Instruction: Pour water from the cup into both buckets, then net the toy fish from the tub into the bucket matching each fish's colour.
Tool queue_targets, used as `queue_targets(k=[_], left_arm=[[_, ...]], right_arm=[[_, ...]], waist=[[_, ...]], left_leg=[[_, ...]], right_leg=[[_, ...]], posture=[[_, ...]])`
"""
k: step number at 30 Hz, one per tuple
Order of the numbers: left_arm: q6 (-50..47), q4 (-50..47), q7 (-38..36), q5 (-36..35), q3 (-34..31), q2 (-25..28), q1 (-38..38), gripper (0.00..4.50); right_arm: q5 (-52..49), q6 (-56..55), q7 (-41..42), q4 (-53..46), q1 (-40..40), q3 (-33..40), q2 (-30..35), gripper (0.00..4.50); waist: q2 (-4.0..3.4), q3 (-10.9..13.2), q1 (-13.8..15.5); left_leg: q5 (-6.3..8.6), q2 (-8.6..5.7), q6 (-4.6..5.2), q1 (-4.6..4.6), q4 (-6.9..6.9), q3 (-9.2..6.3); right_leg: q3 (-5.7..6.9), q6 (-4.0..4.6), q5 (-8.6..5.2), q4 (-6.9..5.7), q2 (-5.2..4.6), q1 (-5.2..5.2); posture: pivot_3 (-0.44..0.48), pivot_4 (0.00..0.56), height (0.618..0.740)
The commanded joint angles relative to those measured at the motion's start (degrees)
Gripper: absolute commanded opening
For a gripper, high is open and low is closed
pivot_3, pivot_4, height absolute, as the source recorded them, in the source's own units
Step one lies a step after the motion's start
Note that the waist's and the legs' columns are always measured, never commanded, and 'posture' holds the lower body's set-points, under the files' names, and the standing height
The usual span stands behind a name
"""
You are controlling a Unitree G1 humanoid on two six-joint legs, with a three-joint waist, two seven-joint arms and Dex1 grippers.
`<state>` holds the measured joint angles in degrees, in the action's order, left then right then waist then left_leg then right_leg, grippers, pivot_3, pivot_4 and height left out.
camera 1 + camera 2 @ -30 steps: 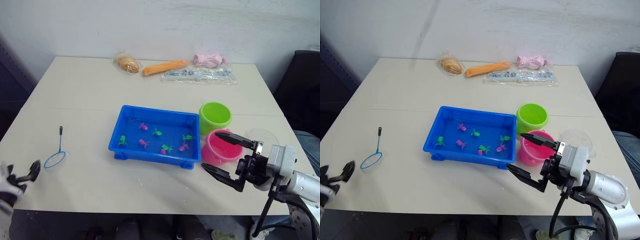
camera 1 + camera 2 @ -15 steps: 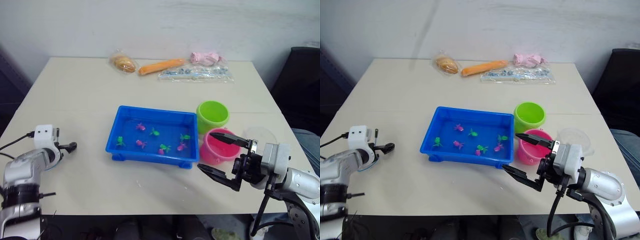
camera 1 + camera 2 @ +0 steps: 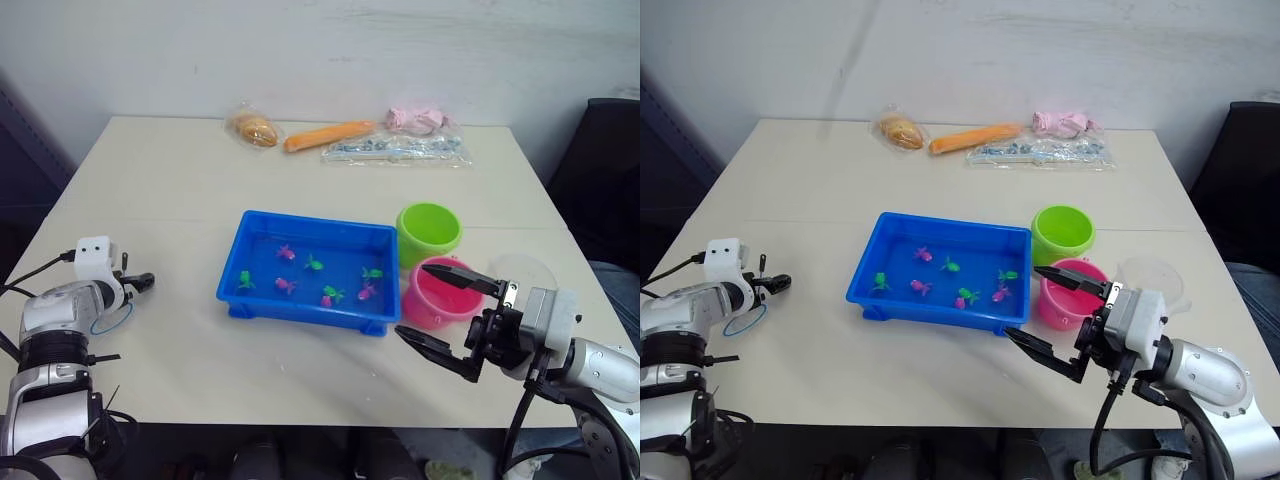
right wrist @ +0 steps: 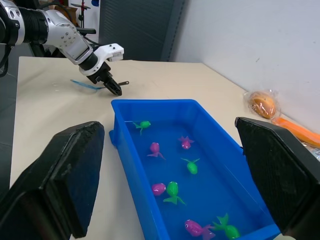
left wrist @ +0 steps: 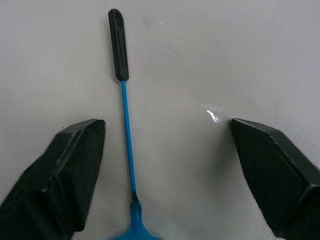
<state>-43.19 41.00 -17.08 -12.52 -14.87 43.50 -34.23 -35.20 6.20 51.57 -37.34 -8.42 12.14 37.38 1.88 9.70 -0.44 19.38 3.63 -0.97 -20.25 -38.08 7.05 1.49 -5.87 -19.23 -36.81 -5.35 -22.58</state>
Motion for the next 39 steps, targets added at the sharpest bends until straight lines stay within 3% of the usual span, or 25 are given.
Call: queue_targets(k=[1, 6, 7, 10, 13, 17, 19, 23, 25, 29, 35, 39], left_arm=[[-5.37, 0.46, -1.82, 0.41, 0.43, 0.77, 3.4, 2.39], [-5.39, -0.69, -0.9, -0.03, -2.04, 0.51, 5.42, 0.25], [-5.04, -0.77, -0.66, -0.09, -2.63, 0.49, 5.55, 0.06], [0.76, -2.17, -3.44, -2.04, -5.75, 0.94, 5.52, 0.06], [7.28, -5.03, -11.08, -3.94, -6.75, 2.9, 5.99, 0.06], [26.71, -15.01, -39.14, -8.35, -5.91, 10.36, 6.87, 0.06], [31.98, -17.45, -47.52, -8.7, -3.77, 12.46, 6.12, 0.06], [41.06, -21.05, -60.42, -6.39, 3.65, 14.72, 4.33, 0.06], [41.33, -26.9, -67.01, -6.68, 9.88, 13.89, -0.71, 0.06], [44.15, -31.69, -71.34, -4.01, 18.46, 9.76, -7.38, 0.06], [49.09, -32.35, -68.94, 2.49, 28.31, -0.08, -15.54, 0.06], [53.0, -30.47, -66.65, 5.8, 31.17, -5.25, -18.38, 0.06]], right_arm=[[-0.58, -0.91, -0.32, -2.35, 0.03, 2.05, 0.56, 4.5], [-0.8, -0.32, -0.45, -2.51, 0.05, 1.99, 0.74, 4.5], [-0.81, -0.25, -0.48, -2.49, 0.07, 1.99, 0.76, 4.5], [-0.8, -0.12, -0.35, -2.15, 0.01, 2.31, 1.04, 4.5], [-1.51, 0.65, -0.53, -2.26, 0.26, 2.66, 1.52, 4.5], [-7.83, 6.67, -1.09, -3.19, 5.29, 2.94, 4.84, 4.5], [-11.34, 10.32, -1.67, -3.66, 8.16, 2.29, 6.59, 4.5], [-15.57, 17.91, -3.01, -3.42, 13.87, 0.18, 10.4, 4.5], [-18.08, 24.81, -4.29, -2.29, 19.06, -2.29, 13.61, 4.5], [-20.97, 32.56, -7.9, -1.47, 26.46, -5.89, 14.57, 4.5], [-20.23, 39.29, -12.39, -1.76, 33.43, -12.53, 11.98, 4.5], [-16.09, 40.84, -15.57, -0.63, 34.73, -14.76, 10.55, 4.5]], waist=[[-0.06, -0.03, -0.12], [-0.21, -0.12, -0.15], [-0.23, -0.13, -0.17], [-0.23, -0.13, -0.31], [-0.16, -0.09, -0.19], [0.6, 0.22, -0.02], [0.58, 0.21, 0.05], [-0.33, 0.32, 0.48], [-0.49, 0.41, 0.47], [-0.42, 0.42, 0.44], [-0.43, 0.44, 0.26], [-0.43, 0.44, 0.34]], left_leg=[[0.0, 0.0, 0.0, 0.01, 0.0, 0.02], [0.03, -0.02, 0.05, 0.03, 0.0, 0.07], [0.03, -0.02, 0.05, 0.04, 0.0, 0.08], [0.03, 0.02, 0.04, 0.06, 0.0, 0.08], [0.01, 0.08, 0.02, 0.02, 0.0, 0.05], [-0.04, 0.11, -0.09, -0.22, -0.04, 0.02], [-0.07, 0.16, -0.19, -0.38, -0.06, -0.09], [0.01, -0.03, -0.01, -0.36, -0.01, -0.02], [0.05, -0.06, 0.1, -0.37, -0.05, 0.06], [0.04, 0.0, 0.2, -1.47, -0.96, 0.01], [0.06, -0.19, 0.25, -1.53, -1.06, -0.04], [0.05, -0.19, 0.25, -1.74, -1.14, -0.09]], right_leg=[[-0.01, 0.0, 0.0, 0.0, -0.01, 0.0], [-0.02, 0.0, 0.0, 0.02, -0.08, 0.0], [-0.03, 0.0, 0.0, 0.02, -0.09, 0.0], [-0.04, 0.0, 0.0, 0.0, -0.13, 0.0], [0.01, 0.0, 0.0, 0.0, -0.15, -0.03], [0.05, 0.05, -0.02, -0.06, -0.15, -0.29], [0.16, 0.17, -0.02, -0.02, -0.25, -0.39], [0.31, 0.19, -0.03, 0.1, -0.41, -0.31], [0.51, 0.18, -0.03, 0.14, -0.28, -0.3], [0.82, 0.1, 0.02, -0.16, -0.05, -0.95], [0.81, 0.02, 0.07, -0.15, 0.0, -0.97], [0.84, -0.03, 0.09, -0.15, 0.04, -1.11]], posture=[[0.0, 0.15, 0.74], [0.0, 0.15, 0.74], [0.0, 0.15, 0.74], [0.0, 0.15, 0.74], [0.0, 0.15, 0.74], [0.0, 0.15, 0.74], [0.0, 0.15, 0.74], [0.0, 0.15, 0.74], [0.0, 0.15, 0.74], [0.0, 0.15, 0.74], [0.0, 0.15, 0.74], [0.0, 0.15, 0.74]])
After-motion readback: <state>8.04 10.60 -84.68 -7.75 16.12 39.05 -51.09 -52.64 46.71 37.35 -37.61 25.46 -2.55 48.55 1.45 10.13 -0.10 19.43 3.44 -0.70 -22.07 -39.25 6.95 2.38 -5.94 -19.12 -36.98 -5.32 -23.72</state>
